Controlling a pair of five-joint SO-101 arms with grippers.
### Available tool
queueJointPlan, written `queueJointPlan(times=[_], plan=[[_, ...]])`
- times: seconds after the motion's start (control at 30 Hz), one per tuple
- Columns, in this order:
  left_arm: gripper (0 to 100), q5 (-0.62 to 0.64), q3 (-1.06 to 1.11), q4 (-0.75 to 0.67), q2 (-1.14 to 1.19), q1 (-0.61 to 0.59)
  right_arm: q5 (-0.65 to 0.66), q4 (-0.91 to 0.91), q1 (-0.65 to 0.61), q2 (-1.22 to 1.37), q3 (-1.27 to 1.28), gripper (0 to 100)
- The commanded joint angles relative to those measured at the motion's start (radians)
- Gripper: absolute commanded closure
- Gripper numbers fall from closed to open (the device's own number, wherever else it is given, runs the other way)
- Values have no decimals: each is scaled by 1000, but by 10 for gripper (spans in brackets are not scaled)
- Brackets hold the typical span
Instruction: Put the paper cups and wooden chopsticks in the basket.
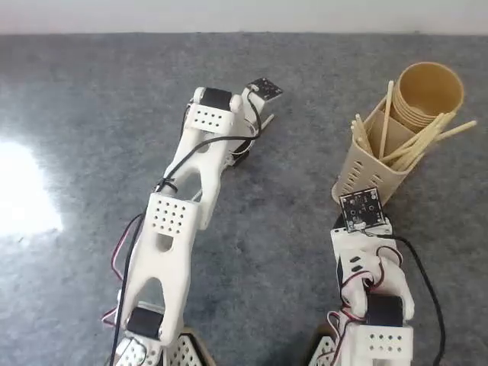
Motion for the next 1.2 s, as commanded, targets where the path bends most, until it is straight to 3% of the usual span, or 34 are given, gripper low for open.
queueJointPlan(times=[0.0,0.37,0.8,1.17], plan=[[988,-15,-35,31,-3,5,15,4,-8,-12,18,862],[988,43,24,34,-308,18,15,2,-8,-12,18,862],[988,140,605,-55,-1002,164,15,5,-7,-12,18,862],[989,178,1004,-68,-1275,164,15,5,-5,-12,18,862]])
